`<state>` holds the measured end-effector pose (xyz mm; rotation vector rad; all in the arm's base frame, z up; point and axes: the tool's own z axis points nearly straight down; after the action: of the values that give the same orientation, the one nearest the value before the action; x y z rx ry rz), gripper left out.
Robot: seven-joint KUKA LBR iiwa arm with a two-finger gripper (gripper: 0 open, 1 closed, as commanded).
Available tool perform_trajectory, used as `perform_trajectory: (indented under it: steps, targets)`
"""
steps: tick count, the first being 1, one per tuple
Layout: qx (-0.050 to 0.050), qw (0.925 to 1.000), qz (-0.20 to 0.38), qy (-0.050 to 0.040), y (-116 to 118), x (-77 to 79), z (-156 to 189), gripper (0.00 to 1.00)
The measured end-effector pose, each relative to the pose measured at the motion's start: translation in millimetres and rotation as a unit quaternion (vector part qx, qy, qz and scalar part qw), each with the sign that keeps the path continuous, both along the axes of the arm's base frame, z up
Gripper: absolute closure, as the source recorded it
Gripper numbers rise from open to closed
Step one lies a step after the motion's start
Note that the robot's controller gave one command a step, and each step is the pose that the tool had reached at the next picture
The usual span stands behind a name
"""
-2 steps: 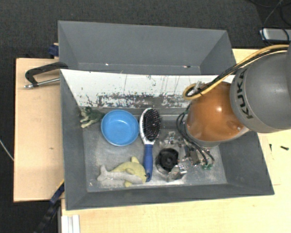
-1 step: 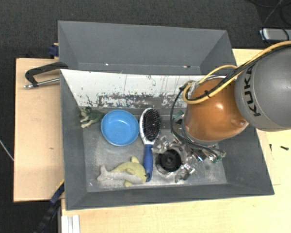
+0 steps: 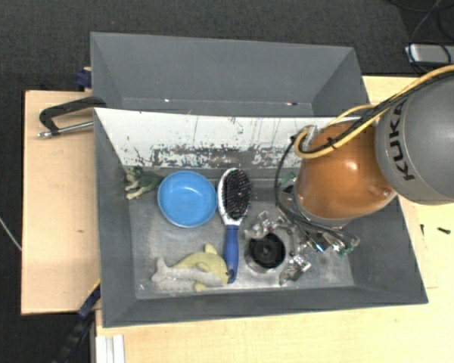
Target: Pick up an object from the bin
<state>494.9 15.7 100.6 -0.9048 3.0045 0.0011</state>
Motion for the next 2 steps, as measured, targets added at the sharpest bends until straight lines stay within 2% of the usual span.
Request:
perform_trajectory:
  steps: [1, 2]
  targets:
    - [0.001, 0.9999, -0.012, -0.0007, -3.5, 6.7, -29.0, 0.0]
    - [0.0, 0.9999, -0.012, 0.0, -2.5, 7.7, -27.8, 0.0]
